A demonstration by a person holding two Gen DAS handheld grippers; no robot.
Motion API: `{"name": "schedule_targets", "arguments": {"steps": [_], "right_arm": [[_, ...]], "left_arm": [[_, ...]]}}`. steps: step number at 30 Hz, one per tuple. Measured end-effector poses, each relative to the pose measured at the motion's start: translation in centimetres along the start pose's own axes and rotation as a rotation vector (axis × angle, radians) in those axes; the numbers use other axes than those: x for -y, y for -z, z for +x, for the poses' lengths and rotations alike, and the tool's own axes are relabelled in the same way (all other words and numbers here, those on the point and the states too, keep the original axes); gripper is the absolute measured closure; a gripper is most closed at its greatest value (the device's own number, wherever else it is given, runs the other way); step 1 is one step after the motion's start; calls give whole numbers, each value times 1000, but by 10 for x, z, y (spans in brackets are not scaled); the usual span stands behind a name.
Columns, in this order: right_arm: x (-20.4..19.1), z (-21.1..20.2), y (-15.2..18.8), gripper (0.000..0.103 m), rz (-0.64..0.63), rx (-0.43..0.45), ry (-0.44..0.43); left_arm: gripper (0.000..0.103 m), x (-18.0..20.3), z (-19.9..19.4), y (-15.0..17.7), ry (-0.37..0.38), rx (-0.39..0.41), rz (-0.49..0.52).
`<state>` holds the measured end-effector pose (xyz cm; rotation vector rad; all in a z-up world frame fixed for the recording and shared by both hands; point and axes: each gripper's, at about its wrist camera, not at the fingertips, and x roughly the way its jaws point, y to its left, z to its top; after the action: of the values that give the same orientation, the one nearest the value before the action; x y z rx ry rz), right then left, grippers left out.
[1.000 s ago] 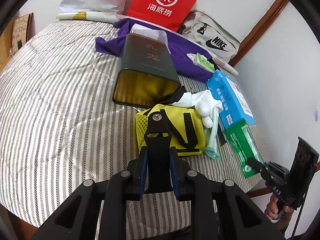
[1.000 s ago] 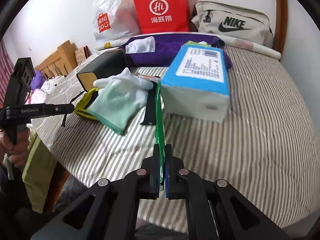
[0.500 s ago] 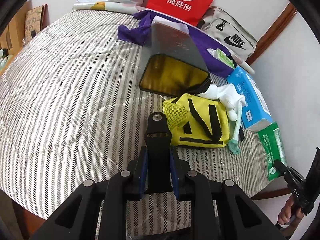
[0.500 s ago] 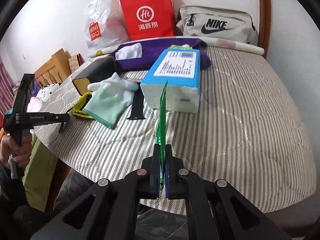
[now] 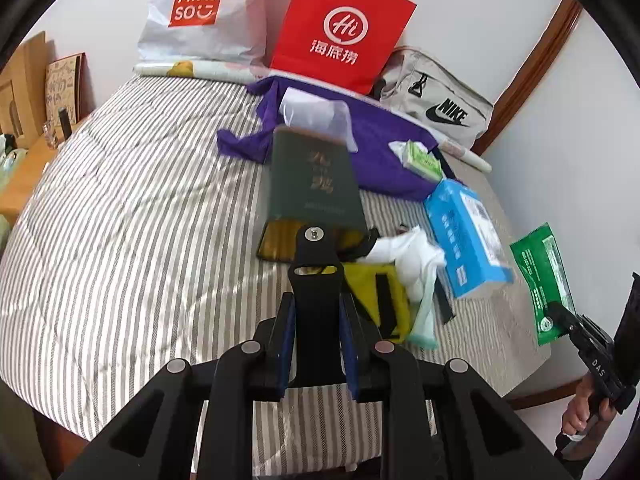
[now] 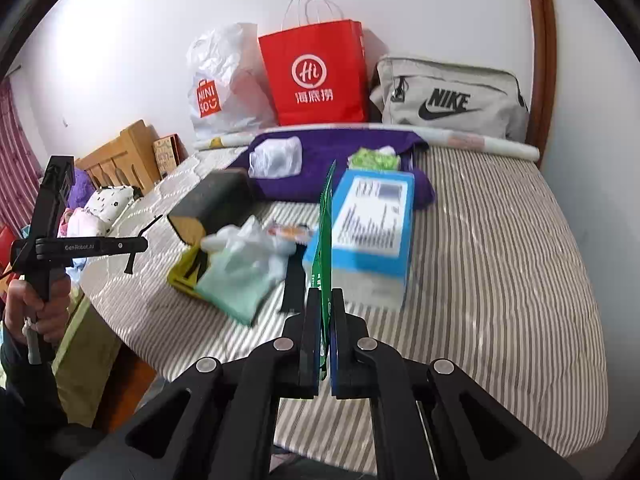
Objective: Organize soft objects
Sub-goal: 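Carry the green packet onto the purple towel and open the right gripper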
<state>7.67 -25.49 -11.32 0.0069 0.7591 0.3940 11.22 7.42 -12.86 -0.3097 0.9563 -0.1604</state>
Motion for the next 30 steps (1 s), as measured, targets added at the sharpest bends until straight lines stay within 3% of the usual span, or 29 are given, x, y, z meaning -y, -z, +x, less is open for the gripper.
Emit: {"name": "schedule_targets", "arguments": {"steps": [18, 30], "right_arm": [[17, 64, -107, 100, -24, 6, -33], [29, 155, -168, 100, -23, -75, -68]], "left_arm": [[83, 17, 18, -97, -3, 37, 49], [83, 14, 72, -157, -6, -12, 49]]}}
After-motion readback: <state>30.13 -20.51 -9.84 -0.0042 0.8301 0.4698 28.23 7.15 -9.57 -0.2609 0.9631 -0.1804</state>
